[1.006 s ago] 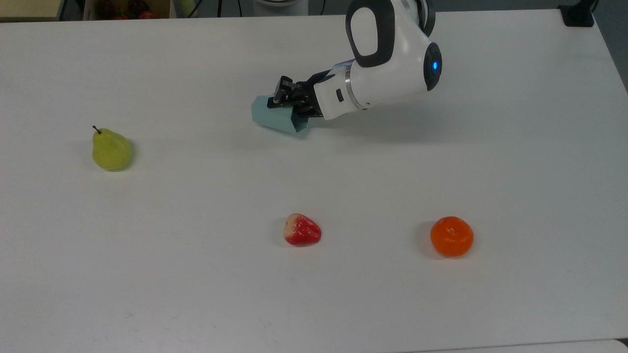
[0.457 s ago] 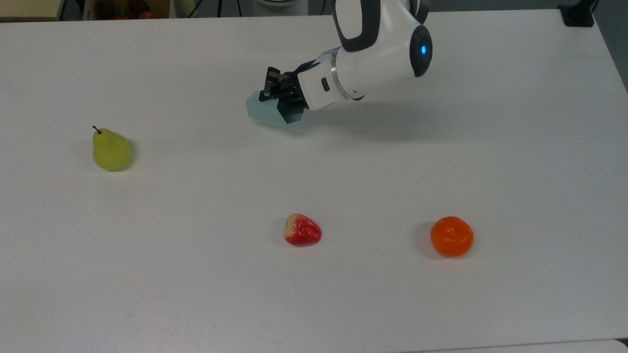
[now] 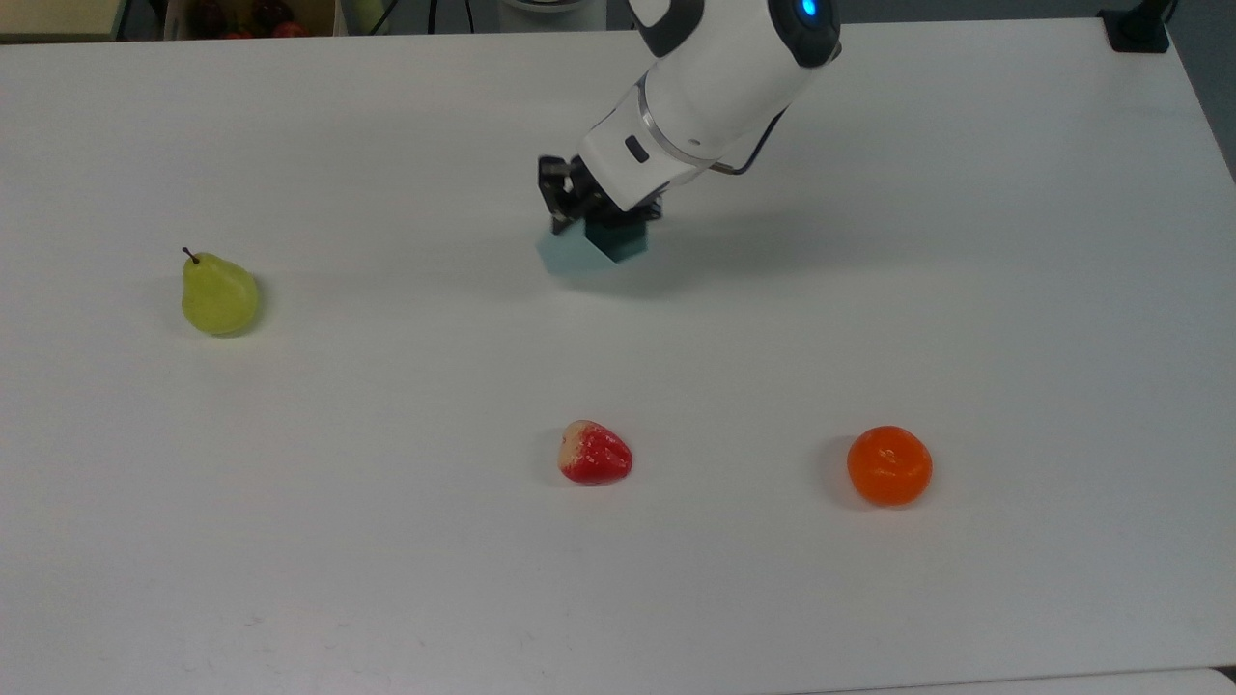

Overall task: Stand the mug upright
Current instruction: 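Rotate the held mug upward so its base rests on the table, then open the gripper and lift it off the upright mug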

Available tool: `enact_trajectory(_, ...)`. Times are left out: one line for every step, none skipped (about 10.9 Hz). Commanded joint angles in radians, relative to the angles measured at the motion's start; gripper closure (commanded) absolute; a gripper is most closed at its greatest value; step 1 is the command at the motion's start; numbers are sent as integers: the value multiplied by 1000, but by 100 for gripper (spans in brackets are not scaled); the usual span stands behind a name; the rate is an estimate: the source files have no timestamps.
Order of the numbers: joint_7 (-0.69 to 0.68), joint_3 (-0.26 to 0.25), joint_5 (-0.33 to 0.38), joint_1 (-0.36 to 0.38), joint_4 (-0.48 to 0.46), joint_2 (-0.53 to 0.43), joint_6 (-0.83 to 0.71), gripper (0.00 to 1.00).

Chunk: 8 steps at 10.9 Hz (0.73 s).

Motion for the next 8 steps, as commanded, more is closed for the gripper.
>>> enact_trajectory(-144,5,151,-26,-62,-23,210,100)
enact_trajectory(-221,5,225,-39,-68,-22,238,100)
enact_trajectory(-339,5,325,-51,-74,-22,239,100)
enact_trajectory(-479,5,418,-68,-80,-25,236,100)
enact_trajectory(-623,5,485,-86,-96,-28,235,100)
enact_trajectory(-729,5,517,-95,-102,-25,236,100)
enact_trajectory(-776,5,519,-97,-111,-22,242,99)
enact_trajectory(-785,5,521,-97,-111,-19,264,97)
